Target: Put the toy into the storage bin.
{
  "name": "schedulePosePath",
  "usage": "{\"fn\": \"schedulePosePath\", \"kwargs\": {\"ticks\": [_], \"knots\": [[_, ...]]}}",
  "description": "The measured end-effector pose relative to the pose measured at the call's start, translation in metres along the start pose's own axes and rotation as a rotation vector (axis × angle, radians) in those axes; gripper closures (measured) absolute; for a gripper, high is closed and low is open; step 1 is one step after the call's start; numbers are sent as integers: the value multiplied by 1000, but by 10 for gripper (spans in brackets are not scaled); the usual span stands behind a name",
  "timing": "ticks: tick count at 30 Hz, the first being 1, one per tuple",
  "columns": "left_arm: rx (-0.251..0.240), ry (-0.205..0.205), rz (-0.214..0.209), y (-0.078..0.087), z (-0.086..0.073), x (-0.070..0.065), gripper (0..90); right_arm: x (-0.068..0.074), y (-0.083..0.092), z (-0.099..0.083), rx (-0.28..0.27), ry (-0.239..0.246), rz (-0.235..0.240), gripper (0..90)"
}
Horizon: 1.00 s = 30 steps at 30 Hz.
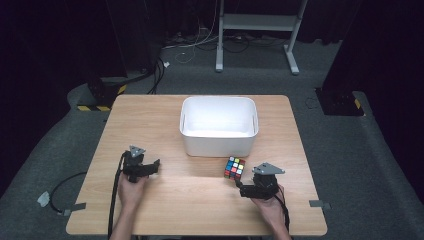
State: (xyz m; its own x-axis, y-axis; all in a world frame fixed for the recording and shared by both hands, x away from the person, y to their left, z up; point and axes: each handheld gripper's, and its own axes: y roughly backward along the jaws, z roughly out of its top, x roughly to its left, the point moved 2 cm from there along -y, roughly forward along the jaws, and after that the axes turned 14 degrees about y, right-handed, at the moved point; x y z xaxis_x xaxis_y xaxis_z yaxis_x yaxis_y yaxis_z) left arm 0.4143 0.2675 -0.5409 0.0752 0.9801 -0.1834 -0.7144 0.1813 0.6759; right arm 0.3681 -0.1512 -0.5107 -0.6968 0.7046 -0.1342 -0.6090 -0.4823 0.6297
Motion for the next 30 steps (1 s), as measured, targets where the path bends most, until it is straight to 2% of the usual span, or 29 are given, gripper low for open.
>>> {"fn": "schedulePosePath", "kwargs": {"ticks": [30], "knots": [[-1,2,0,0,0,0,204,3,-17,17,4,20,11,93]]}}
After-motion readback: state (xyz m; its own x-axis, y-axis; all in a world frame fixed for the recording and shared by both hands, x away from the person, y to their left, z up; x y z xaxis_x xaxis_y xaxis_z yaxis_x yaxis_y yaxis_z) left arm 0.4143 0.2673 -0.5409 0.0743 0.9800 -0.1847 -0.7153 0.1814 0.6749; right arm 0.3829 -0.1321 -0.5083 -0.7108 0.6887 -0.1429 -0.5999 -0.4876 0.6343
